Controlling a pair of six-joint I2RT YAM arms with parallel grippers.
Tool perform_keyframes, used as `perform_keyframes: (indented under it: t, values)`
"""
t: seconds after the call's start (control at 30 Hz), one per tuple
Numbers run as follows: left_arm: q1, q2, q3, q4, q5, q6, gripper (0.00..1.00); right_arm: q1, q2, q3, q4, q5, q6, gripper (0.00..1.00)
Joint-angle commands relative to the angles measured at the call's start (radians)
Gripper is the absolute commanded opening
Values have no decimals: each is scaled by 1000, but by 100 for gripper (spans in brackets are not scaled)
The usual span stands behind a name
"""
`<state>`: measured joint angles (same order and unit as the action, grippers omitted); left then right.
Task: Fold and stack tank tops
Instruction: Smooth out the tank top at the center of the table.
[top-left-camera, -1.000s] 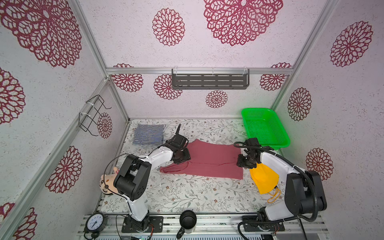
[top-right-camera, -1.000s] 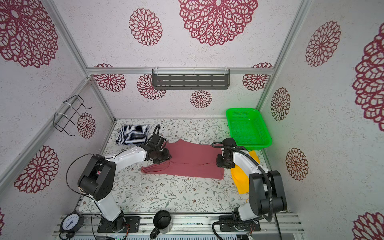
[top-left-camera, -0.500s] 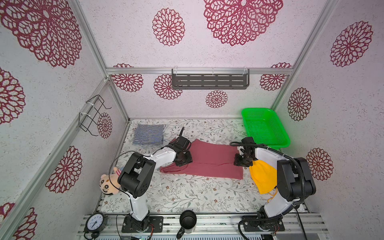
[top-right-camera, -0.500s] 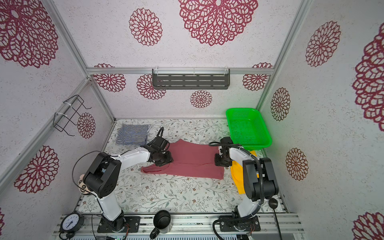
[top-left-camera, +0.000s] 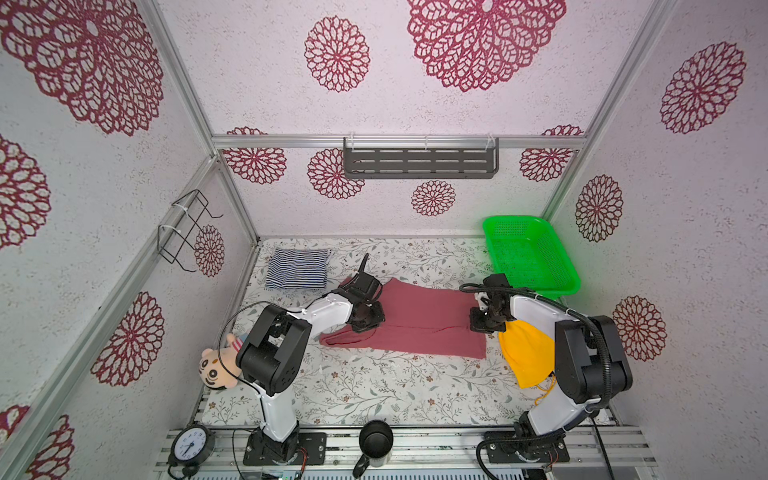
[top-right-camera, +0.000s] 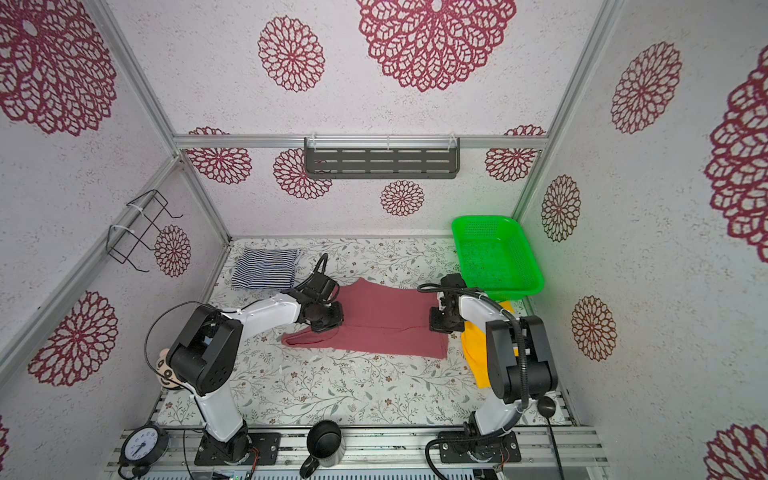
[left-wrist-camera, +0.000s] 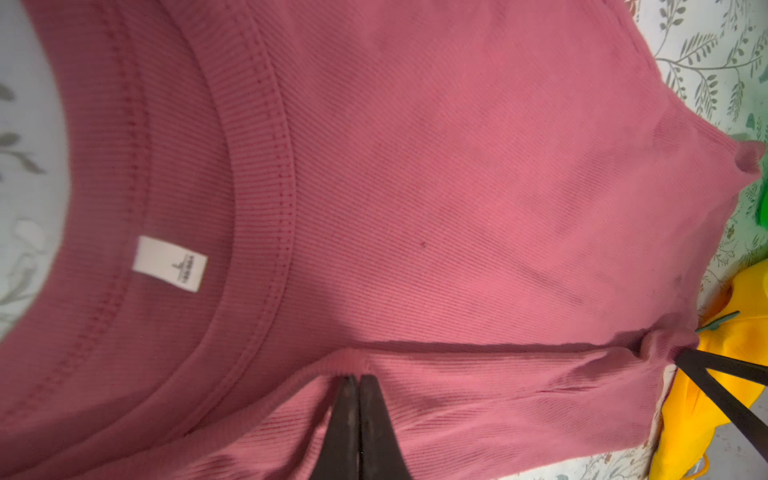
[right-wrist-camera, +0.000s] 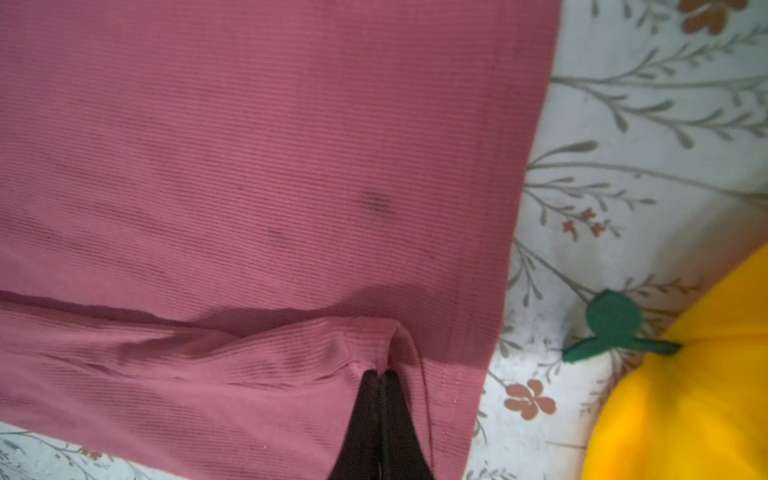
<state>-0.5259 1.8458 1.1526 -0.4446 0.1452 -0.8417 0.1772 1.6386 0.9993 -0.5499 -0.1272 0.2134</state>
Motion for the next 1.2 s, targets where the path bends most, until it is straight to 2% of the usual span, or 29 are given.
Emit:
perform_keyframes:
  t: [0.0, 0.3, 0.53, 0.73, 0.77, 0.87, 0.97, 1.0, 1.07, 1.17]
  values:
    - [-1, -36, 37, -21, -8, 14, 0, -3, -82, 20, -43, 30, 21, 0]
    - [2, -16, 111, -49, -20, 45, 0, -29, -115, 20, -68, 65, 54, 0]
    - [16, 83, 195, -49, -8, 72, 0, -54, -60, 26, -29, 51, 51, 0]
    - [27, 108, 192, -31, -3, 61, 0, -57, 11, 61, 6, 27, 31, 0]
    - [30, 144, 187, -27, -5, 59, 0, -57, 17, 63, 11, 25, 29, 4]
    - [39, 145, 181, -19, -7, 55, 21, -57, 14, 73, 11, 22, 14, 21]
    - [45, 128, 179, -33, -32, 61, 50, -57, -28, 87, -12, 37, -1, 44]
    - [44, 83, 179, -47, -45, 67, 56, -56, -48, 90, -21, 43, -4, 50]
    - [47, 32, 165, -81, -83, 82, 63, -57, -98, 92, -41, 57, -3, 55]
    - [54, -62, 108, -119, -148, 93, 66, -46, -165, 77, -63, 49, 18, 56]
